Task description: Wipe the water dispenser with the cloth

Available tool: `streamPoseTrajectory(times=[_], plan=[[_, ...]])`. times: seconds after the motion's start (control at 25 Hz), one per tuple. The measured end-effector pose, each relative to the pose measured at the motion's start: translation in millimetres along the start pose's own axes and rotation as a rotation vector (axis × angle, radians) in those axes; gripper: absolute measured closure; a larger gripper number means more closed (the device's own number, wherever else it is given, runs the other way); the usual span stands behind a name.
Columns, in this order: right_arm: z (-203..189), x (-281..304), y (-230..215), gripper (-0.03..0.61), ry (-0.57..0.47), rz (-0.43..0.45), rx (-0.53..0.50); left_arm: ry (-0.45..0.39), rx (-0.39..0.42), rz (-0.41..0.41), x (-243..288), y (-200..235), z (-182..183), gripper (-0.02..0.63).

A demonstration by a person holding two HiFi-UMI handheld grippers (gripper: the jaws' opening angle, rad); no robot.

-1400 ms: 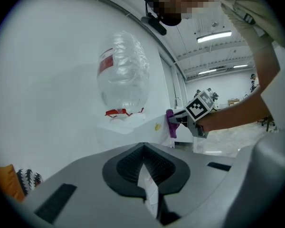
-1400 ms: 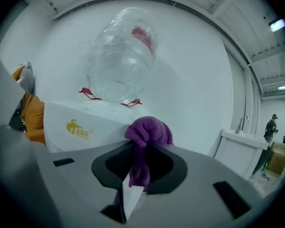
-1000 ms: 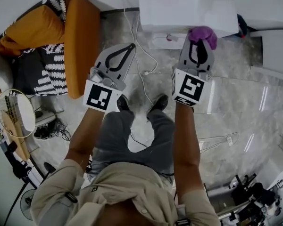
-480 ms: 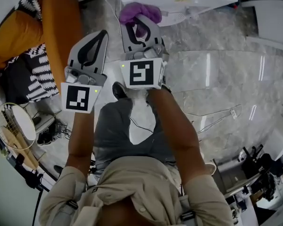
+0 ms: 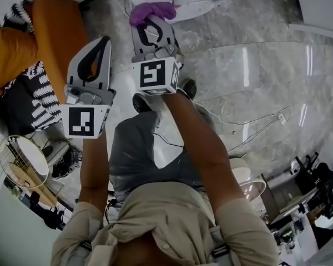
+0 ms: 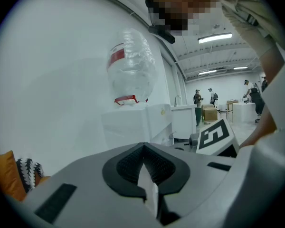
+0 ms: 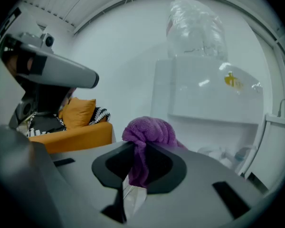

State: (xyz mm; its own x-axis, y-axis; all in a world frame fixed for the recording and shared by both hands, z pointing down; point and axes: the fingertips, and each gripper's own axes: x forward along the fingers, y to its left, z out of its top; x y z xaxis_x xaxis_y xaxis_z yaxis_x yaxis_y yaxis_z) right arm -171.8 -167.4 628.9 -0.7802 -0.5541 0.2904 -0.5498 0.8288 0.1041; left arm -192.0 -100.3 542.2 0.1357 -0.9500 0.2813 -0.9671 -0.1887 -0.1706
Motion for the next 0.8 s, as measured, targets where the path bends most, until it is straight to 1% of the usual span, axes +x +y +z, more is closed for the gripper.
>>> streamPoseTrajectory(times=[0.16,0.32,0.36,0.44,0.52,0.6,0.76,0.8], plan=[[-41,11,4,0.508,0.047,0.002,0.010,-0.002,0.012,-0.013,5,-2,-14,0.598],[-67,15,0,0.509,0.064,0.004,0.041,-0.011,-0.005,-0.013,12,-4,-22,0.598],[-71,15,-5,0.508,0.055,-0.002,0.069,-0.007,0.000,-0.018,13,-5,-25,0.598],[-78,13,-23,0.508,0.022,-0.030,0.157,0.005,0.012,-0.031,16,-7,-31,0.598],[-89,15,-45,0.508,0.020,-0.068,0.214,0.008,0.016,-0.040,19,-8,-36,0.598],[-97,25,-62,0.508,0.036,-0.081,0.203,0.014,0.022,-0.045,21,-8,-41,0.598],[-102,39,-77,0.508,0.038,-0.062,0.114,0.012,0.000,-0.032,28,-5,-44,0.598],[-106,38,-81,0.508,0.042,-0.070,0.102,0.011,0.000,-0.032,30,-5,-45,0.598]])
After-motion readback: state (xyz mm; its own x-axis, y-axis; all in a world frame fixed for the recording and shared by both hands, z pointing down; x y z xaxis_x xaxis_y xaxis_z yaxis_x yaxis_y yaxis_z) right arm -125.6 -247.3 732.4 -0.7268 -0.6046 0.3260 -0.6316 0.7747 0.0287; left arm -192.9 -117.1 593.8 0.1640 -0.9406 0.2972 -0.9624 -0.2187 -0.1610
